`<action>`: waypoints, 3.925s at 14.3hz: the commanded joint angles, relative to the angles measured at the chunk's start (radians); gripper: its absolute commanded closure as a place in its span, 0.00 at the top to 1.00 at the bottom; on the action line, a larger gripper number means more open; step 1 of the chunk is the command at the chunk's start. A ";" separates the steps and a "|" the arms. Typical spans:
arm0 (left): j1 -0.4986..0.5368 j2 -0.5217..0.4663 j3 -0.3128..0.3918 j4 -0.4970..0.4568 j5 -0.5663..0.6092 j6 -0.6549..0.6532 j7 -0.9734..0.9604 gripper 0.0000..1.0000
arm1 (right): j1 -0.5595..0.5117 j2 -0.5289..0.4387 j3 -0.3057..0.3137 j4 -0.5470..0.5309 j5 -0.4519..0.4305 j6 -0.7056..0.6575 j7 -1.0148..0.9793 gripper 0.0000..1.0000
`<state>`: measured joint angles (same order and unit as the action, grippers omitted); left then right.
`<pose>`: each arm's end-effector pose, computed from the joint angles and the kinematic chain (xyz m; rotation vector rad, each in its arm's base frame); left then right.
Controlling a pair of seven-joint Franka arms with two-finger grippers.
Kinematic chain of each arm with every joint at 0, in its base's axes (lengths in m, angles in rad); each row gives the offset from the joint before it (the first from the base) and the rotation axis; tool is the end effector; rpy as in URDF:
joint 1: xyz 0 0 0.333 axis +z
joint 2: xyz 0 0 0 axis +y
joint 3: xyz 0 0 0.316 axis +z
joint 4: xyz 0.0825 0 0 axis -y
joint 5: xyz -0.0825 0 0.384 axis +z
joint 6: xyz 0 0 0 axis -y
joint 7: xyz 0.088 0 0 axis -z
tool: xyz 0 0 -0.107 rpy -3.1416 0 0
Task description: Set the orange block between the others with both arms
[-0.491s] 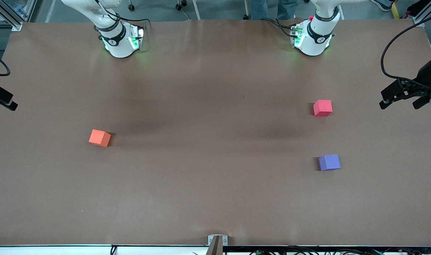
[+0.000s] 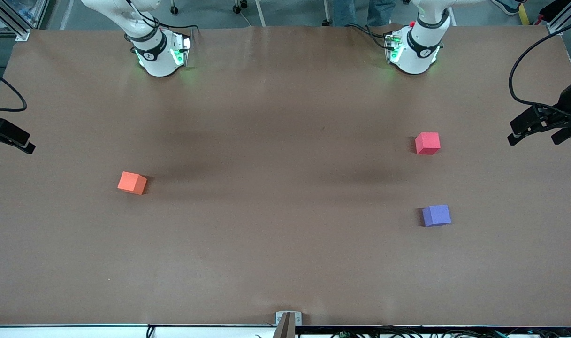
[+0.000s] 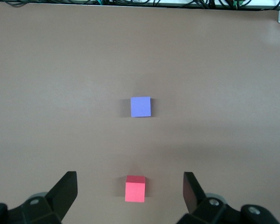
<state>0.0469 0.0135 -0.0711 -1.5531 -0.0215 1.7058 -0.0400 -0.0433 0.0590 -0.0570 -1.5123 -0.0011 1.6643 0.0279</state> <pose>0.5722 -0.0156 0.6383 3.1071 0.0268 0.2154 0.5797 -0.0574 0.6276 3.1240 -0.2000 0.1455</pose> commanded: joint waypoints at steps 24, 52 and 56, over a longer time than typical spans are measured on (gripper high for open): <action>-0.001 -0.014 -0.019 -0.021 0.025 -0.002 0.000 1.00 | 0.034 0.423 0.002 -0.351 0.055 0.379 0.001 1.00; -0.002 -0.021 -0.021 -0.028 0.025 0.000 -0.003 1.00 | 0.309 0.551 0.171 0.041 0.040 0.273 -0.381 0.27; -0.002 -0.021 -0.022 -0.030 0.025 0.000 -0.004 1.00 | 0.527 0.675 0.161 0.182 0.020 0.349 -0.445 0.27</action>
<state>0.0443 0.0124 -0.0888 -1.5667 -0.0167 1.7052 -0.0400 0.4035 0.6355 0.1228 -1.4323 0.0396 1.9755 -0.3465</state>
